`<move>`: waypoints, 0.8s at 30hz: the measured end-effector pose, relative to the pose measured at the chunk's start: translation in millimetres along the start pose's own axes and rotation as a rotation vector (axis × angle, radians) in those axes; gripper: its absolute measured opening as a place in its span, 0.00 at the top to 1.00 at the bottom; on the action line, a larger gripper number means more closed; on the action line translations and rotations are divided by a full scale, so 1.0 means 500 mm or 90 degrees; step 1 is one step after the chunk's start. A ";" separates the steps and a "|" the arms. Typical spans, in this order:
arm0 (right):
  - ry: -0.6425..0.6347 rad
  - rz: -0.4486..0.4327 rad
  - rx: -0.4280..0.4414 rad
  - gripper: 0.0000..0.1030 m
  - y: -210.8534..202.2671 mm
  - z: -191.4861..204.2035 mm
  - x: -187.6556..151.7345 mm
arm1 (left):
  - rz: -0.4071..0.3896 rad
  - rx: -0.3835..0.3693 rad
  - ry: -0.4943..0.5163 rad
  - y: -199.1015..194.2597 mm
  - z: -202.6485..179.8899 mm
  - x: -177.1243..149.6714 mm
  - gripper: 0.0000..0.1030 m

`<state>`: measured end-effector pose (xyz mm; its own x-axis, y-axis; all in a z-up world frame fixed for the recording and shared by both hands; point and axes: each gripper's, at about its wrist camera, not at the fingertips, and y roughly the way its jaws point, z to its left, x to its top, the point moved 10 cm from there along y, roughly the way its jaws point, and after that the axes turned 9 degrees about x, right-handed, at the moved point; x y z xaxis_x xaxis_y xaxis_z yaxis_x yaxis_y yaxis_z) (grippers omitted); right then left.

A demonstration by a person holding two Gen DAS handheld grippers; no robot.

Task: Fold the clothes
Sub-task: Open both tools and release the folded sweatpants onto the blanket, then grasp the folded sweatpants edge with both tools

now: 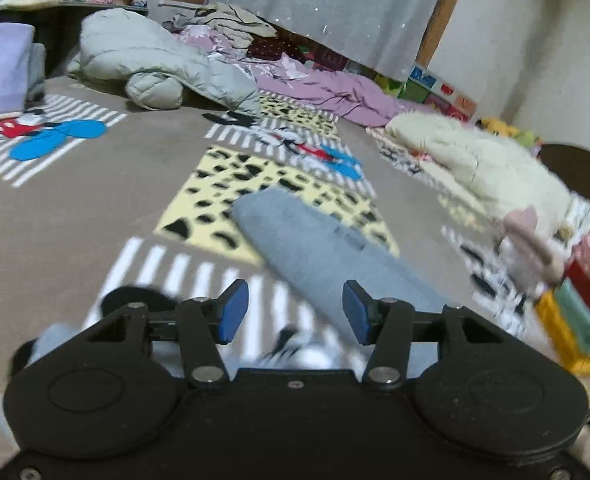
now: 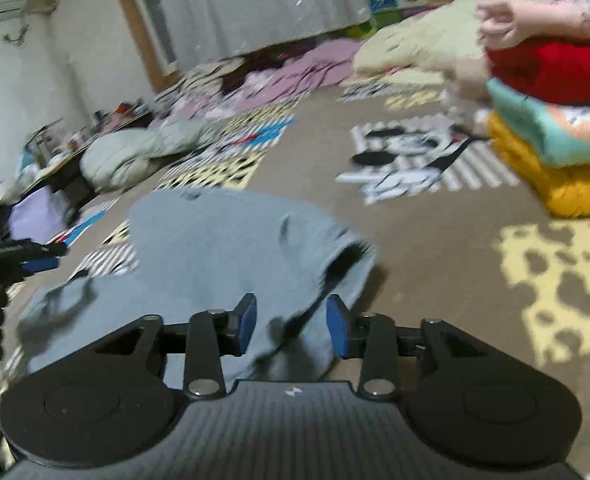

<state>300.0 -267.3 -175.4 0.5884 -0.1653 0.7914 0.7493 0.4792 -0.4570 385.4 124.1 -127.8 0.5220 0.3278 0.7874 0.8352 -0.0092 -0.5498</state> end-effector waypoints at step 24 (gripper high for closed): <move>0.092 -0.065 0.062 0.94 0.093 -0.083 0.062 | 0.072 0.079 0.013 0.200 -0.007 0.067 0.51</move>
<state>365.9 -285.7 -189.0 0.5539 -0.3359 0.7619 0.7786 0.5332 -0.3309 486.8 130.7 -155.4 0.6156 0.3118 0.7238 0.7440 0.0728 -0.6642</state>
